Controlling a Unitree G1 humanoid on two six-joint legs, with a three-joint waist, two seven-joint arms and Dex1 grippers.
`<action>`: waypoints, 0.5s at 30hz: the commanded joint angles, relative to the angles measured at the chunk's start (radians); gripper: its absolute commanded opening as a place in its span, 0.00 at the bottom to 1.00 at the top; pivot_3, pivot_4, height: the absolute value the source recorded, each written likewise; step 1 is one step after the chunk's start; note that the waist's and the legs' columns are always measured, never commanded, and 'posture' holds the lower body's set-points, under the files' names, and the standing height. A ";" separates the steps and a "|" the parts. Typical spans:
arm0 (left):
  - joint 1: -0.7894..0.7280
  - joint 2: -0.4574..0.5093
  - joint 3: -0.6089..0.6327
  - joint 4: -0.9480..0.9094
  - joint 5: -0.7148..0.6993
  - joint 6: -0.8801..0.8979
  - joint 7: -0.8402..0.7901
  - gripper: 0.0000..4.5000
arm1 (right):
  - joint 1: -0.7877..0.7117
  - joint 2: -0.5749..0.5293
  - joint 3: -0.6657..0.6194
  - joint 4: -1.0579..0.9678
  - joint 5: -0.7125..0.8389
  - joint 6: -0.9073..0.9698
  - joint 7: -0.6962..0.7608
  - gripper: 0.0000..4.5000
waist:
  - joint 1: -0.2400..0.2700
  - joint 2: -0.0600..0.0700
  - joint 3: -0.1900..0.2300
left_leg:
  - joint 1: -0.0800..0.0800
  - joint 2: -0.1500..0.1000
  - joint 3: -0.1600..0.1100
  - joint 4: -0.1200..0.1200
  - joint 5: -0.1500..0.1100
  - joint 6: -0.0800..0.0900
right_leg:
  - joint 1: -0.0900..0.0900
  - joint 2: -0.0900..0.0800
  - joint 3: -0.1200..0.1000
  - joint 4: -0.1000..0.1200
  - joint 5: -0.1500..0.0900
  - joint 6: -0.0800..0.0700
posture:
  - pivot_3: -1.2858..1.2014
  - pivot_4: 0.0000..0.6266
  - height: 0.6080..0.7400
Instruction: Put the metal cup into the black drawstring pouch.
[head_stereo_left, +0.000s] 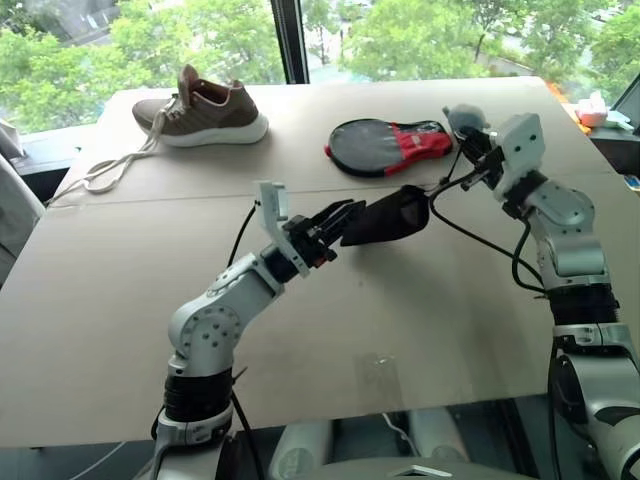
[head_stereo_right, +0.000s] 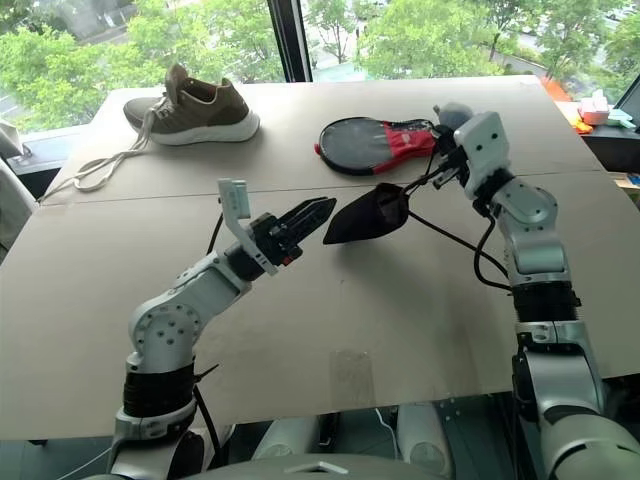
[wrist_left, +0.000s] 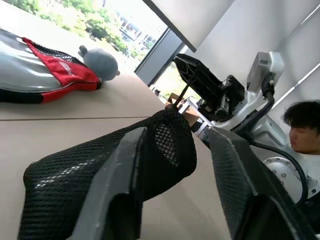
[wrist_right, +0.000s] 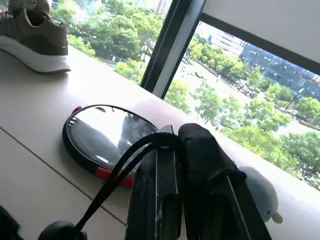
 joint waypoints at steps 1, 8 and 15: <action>0.012 0.005 -0.008 -0.039 -0.020 0.003 -0.025 0.49 | -0.063 -0.010 -0.002 -0.123 0.006 0.028 -0.010 0.00 | -0.001 0.000 0.000 | 0.000 0.000 0.000 0.000 0.000 0.000 | 0.000 0.000 0.000 0.000 0.000 0.000 | 0.52 0.24 0.97; -0.113 0.017 -0.011 -0.022 0.041 -0.038 -0.029 0.49 | -0.133 -0.027 0.064 -0.236 -0.039 0.058 0.021 0.00 | 0.002 0.000 0.000 | -0.001 0.000 -0.002 0.000 0.000 0.000 | 0.000 0.000 -0.002 0.000 0.000 0.000 | 0.52 0.24 0.97; -0.265 -0.021 -0.044 0.078 0.144 -0.122 -0.059 0.49 | -0.180 -0.028 0.101 -0.284 -0.063 0.056 0.044 0.00 | 0.000 0.000 0.000 | 0.000 -0.001 -0.001 0.000 0.000 0.000 | 0.000 0.000 -0.001 0.000 0.000 0.000 | 0.52 0.24 0.97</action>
